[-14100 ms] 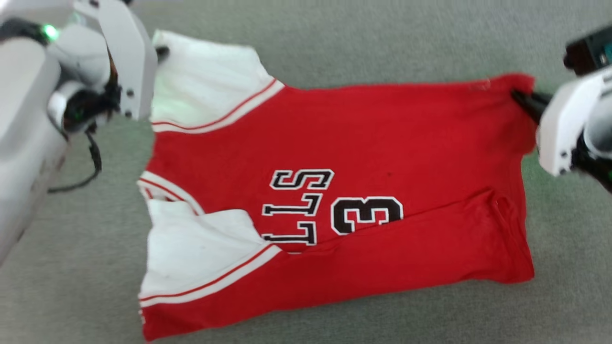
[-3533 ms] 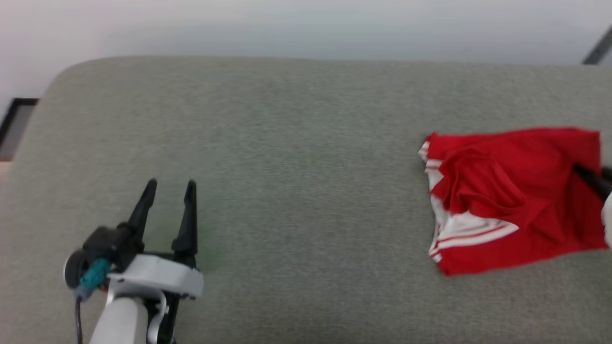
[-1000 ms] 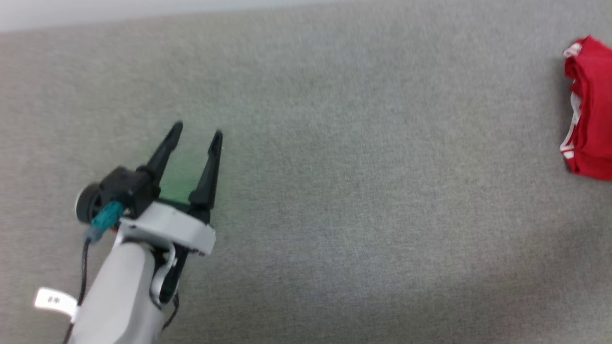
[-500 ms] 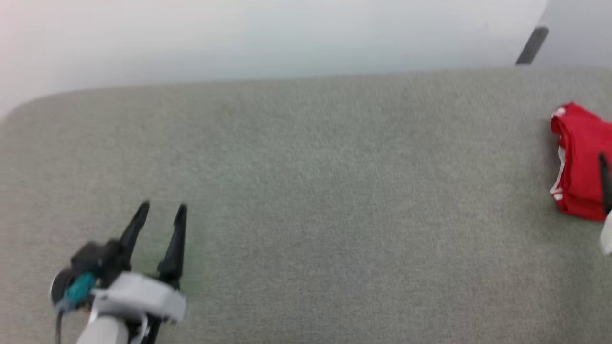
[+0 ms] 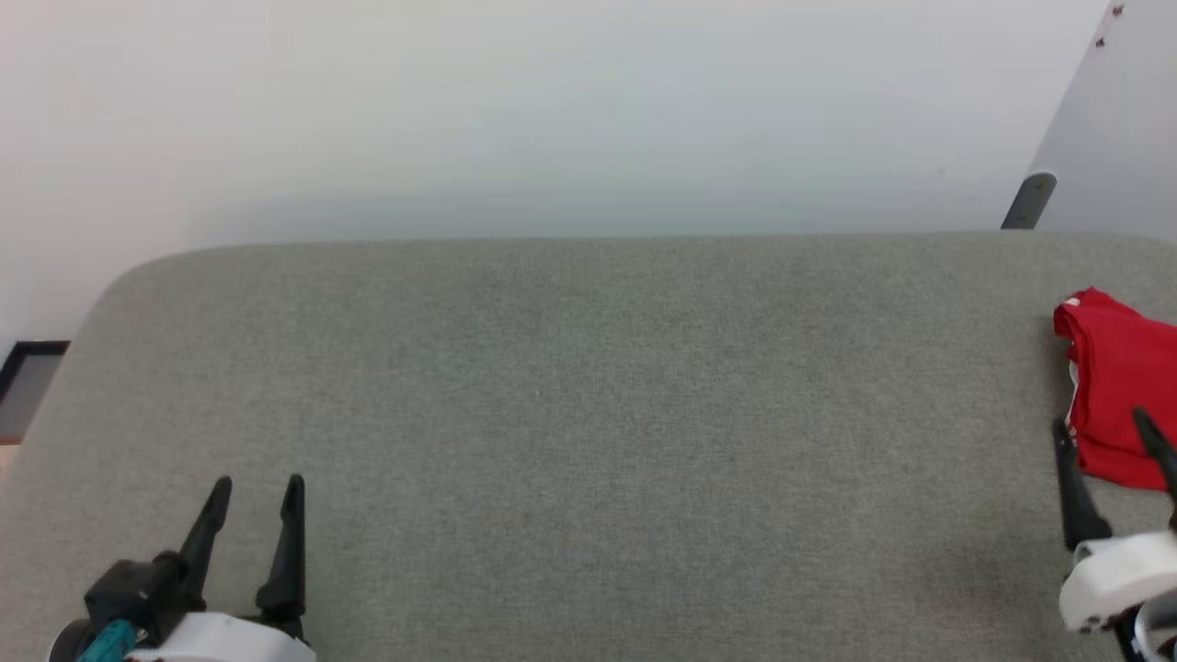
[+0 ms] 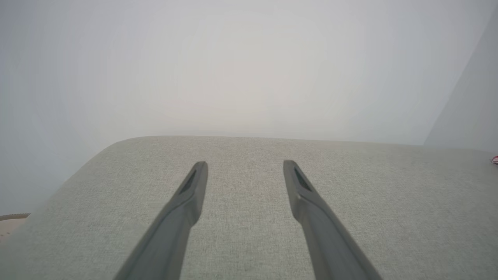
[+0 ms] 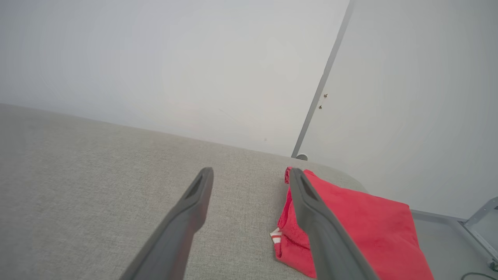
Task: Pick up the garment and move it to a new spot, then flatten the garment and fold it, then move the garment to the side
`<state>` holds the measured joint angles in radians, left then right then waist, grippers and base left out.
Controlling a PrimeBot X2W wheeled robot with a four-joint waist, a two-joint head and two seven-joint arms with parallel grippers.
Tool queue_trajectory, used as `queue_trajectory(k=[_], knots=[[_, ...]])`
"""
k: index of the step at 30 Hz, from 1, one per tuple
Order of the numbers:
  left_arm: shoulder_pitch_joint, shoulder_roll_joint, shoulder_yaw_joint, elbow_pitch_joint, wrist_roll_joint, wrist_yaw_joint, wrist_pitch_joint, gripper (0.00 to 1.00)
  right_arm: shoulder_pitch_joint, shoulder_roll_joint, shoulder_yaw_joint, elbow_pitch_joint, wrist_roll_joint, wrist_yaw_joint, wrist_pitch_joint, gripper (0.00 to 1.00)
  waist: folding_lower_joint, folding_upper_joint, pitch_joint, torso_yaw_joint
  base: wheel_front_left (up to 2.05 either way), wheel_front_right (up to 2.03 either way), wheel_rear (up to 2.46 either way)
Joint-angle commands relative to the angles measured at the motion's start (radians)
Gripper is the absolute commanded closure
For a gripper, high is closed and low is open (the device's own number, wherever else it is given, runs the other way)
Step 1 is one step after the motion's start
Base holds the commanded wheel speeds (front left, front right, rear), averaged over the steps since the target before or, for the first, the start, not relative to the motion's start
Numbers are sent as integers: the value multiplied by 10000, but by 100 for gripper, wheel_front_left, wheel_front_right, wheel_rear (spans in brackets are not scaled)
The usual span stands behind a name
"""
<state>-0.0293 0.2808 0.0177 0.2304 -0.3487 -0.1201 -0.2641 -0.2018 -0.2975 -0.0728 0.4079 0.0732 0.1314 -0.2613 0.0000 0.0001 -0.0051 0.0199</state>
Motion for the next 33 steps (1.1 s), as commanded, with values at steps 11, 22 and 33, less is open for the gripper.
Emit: queue_trajectory(k=[11, 22, 33], knots=[[602, -254, 553, -388, 422, -66, 5, 0, 1608, 951, -233, -1737, -321, -15, -42, 0, 0, -1, -291, 109, 0, 0, 0], [843, -528, 1010, -573, 517, -89, 5, 0, 2144, 1164, -502, -2109, -146, -14, -43, 0, 0, -1, -368, 194, 0, 0, 0], [743, -828, 1201, -400, -111, -76, 249, 100, 1975, 1300, -615, -1713, 547, 0, 323, 100, 0, -1, -351, 206, 0, 0, 0]])
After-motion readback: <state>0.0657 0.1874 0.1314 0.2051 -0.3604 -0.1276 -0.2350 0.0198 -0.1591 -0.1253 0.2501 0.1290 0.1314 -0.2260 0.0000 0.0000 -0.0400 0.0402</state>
